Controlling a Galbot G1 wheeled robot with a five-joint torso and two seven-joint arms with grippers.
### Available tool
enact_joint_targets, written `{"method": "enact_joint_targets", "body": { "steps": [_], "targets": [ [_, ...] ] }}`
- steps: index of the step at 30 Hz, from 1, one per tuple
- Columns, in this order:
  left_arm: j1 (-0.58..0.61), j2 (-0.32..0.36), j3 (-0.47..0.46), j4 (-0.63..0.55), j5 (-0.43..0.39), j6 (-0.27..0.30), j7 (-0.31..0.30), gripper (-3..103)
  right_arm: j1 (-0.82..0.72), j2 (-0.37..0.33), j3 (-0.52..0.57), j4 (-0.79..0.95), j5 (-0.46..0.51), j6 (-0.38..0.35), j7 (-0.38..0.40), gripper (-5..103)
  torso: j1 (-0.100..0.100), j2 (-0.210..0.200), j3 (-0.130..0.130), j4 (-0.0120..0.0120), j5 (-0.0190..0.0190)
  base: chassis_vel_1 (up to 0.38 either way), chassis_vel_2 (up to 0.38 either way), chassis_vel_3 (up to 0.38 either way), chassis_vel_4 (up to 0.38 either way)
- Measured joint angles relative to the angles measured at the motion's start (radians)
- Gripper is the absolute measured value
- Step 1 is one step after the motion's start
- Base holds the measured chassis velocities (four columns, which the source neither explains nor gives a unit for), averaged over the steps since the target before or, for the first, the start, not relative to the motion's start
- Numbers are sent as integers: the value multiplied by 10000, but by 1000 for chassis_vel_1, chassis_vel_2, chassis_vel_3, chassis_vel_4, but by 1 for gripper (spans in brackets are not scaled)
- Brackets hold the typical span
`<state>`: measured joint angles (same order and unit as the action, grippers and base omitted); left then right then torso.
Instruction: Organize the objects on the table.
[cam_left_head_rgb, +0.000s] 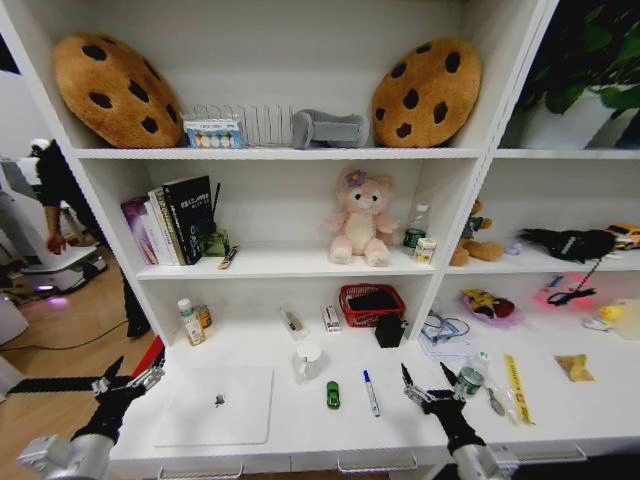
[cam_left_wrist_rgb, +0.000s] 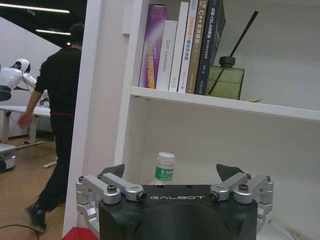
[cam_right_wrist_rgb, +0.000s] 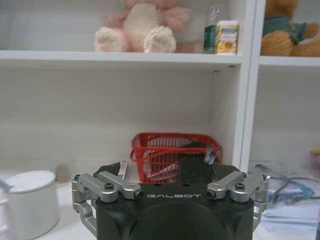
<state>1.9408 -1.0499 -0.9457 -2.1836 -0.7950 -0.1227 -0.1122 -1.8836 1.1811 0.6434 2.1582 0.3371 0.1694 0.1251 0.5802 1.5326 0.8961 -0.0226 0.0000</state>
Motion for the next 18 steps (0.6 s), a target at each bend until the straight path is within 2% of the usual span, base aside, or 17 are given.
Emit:
{"method": "enact_joint_targets", "body": {
  "steps": [2, 3, 4, 5, 7, 8, 10, 11, 14, 18],
  "targets": [
    [1, 3, 0, 0, 2, 1, -1, 100, -62, -27, -73, 139, 1, -126, 38, 100, 0, 0, 0, 0, 1, 0, 0, 0, 0],
    [3, 6, 1, 0, 5, 3, -4, 100, -229, -65, -345, 502, -159, -453, 167, 100, 0, 0, 1, 0, 0, 0, 0, 0, 0],
    [4, 9, 1, 1, 8, 5, -6, 100, -443, -120, -767, 1004, -345, -1139, 425, 100, 0, 0, 0, -1, -4, 0, 0, 0, 0],
    [4, 9, 1, 1, 8, 5, -6, 100, -443, -120, -767, 1004, -345, -1139, 425, 100, 0, 0, 0, -1, -4, 0, 0, 0, 0],
    [7, 14, 1, 1, 12, 6, -9, 100, -536, -383, -1474, 1609, -229, -2603, 1237, 100, 0, 1, 0, -1, 0, 0, 0, 0, 0],
    [7, 14, 1, 1, 12, 6, -9, 100, -536, -383, -1474, 1609, -229, -2603, 1237, 100, 0, 1, 0, -1, 0, 0, 0, 0, 0],
    [9, 17, 4, 1, 15, 9, -9, 100, -299, -926, -1876, 1991, 515, -4158, 1895, 100, 0, 1, 0, 0, 0, 0, 0, 0, 0],
    [9, 17, 4, 1, 15, 9, -9, 100, -299, -926, -1876, 1991, 515, -4158, 1895, 100, 0, 1, 0, 0, 0, 0, 0, 0, 0],
    [11, 19, 8, 1, 17, 9, -9, 100, 423, -1584, -2354, 2099, 1349, -5430, 2110, 100, 0, 1, 0, 0, 1, 0, 0, 0, 0],
    [11, 21, 10, 1, 17, 10, -8, 100, 952, -1842, -2770, 1954, 1607, -5628, 1977, 100, 0, 0, 0, 1, 0, 0, 0, 0, 0]
  ]
}}
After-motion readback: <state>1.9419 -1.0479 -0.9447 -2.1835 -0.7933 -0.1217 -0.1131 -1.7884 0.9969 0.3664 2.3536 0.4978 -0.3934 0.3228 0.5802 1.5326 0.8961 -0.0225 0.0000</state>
